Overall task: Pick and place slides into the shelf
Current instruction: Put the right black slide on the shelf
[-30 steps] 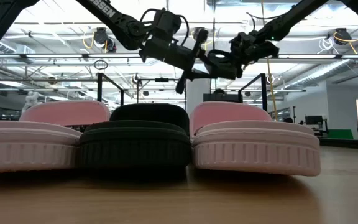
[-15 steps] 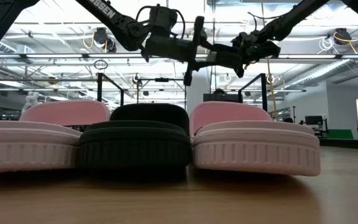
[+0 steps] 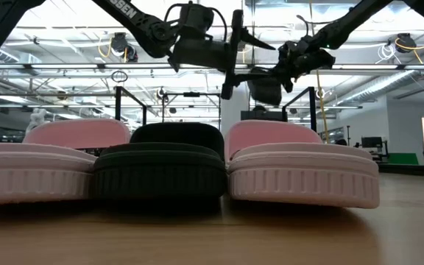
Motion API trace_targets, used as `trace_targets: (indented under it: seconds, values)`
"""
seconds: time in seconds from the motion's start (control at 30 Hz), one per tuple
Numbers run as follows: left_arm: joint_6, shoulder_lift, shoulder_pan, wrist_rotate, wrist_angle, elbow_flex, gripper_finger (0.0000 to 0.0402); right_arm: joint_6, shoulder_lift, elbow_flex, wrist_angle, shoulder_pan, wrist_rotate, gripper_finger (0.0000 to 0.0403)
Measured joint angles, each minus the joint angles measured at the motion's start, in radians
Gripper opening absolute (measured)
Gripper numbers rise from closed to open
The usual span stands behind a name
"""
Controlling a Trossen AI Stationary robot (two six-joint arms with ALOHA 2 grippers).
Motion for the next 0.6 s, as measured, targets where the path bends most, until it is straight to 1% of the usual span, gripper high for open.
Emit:
trace_targets:
  seconds: [0.13,0.23,0.4,0.53,0.6]
  values:
    - [0.001,0.000,0.004,0.095,-0.066,0.000,0.0258,0.007,0.000,0.000,-0.003,0.003,-0.018,0.0016]
    - [0.035,-0.008,0.002,0.154,-0.151,0.000,0.0252,0.007,0.000,0.000,-0.003,0.009,-0.018,0.0016]
    - [0.106,-0.017,-0.003,0.195,-0.312,0.002,0.0246,0.003,0.004,0.000,0.002,0.026,-0.020,0.0016]
    - [0.145,-0.038,-0.015,0.195,-0.406,0.002,0.0248,0.022,0.039,-0.001,-0.005,0.039,-0.026,0.0016]
    - [0.162,-0.045,-0.026,0.179,-0.423,0.002,0.0248,0.025,0.061,-0.001,-0.005,0.047,-0.025,0.0016]
